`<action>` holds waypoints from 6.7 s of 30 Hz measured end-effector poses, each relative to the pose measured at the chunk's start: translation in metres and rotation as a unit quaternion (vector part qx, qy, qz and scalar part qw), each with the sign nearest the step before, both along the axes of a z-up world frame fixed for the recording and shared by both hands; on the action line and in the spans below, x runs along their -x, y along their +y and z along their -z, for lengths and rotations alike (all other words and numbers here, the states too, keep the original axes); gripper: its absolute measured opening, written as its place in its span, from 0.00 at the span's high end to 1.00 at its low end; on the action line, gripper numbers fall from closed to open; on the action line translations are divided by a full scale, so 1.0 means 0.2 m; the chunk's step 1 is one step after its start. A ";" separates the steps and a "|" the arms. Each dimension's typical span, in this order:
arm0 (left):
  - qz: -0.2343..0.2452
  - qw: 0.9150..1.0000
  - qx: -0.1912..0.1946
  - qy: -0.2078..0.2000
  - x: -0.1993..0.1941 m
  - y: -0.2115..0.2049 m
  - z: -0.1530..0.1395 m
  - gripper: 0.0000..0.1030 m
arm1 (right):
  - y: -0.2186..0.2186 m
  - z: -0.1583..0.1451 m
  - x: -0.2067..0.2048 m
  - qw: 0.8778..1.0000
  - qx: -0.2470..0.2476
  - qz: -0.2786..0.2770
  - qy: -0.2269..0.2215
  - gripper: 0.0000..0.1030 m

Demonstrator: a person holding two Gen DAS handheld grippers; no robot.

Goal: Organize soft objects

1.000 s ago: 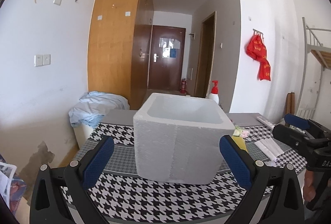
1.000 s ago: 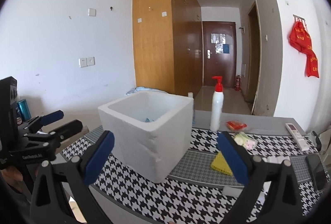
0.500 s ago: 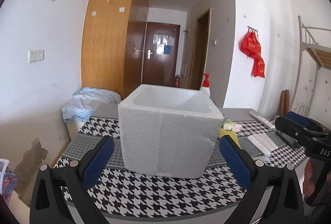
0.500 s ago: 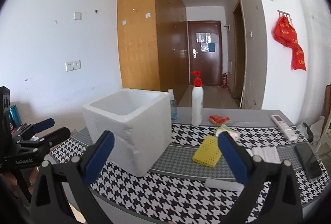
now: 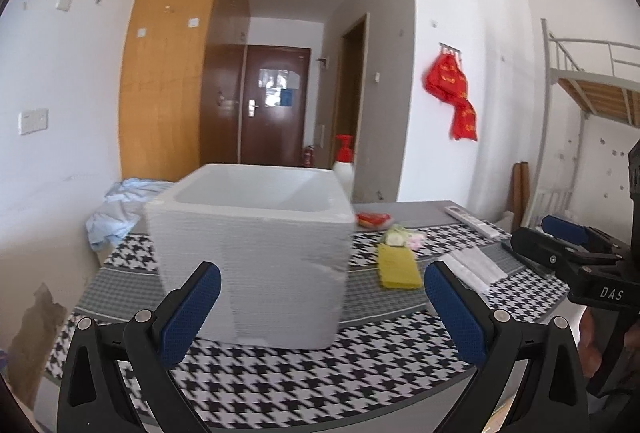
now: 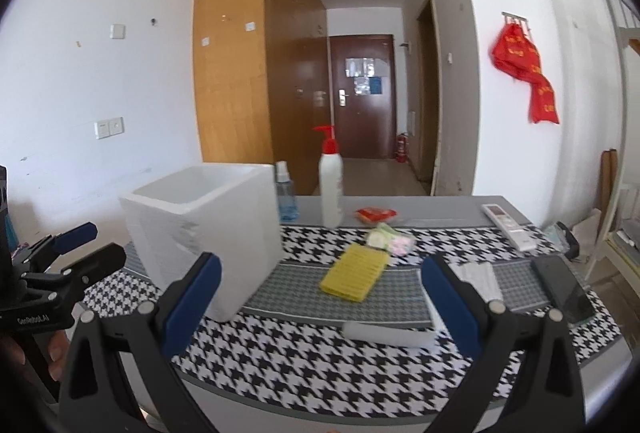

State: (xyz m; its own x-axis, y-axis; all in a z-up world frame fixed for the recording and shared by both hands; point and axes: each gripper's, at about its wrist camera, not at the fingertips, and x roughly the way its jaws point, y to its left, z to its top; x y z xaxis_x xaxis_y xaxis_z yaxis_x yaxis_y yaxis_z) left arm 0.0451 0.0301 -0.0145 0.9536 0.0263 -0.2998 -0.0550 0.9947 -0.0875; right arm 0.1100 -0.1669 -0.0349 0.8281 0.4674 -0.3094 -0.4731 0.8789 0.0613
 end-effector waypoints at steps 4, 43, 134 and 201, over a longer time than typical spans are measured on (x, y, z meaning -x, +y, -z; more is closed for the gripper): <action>0.024 1.000 -0.004 0.004 -0.04 -0.07 0.00 0.01 | -0.08 0.01 -0.01 1.000 0.000 0.022 0.004 0.02; 0.086 0.995 -0.023 0.052 -0.42 -0.42 0.03 0.01 | -0.39 0.09 -0.25 0.997 0.002 0.069 0.038 0.02; 0.081 0.948 0.014 0.307 -1.37 -0.50 0.48 0.65 | 0.07 0.44 -1.50 0.957 0.176 -0.148 0.175 0.37; 0.051 0.984 -0.011 0.172 -0.79 -0.54 -0.02 0.80 | -0.17 0.02 -0.97 0.980 0.135 -0.079 0.126 0.70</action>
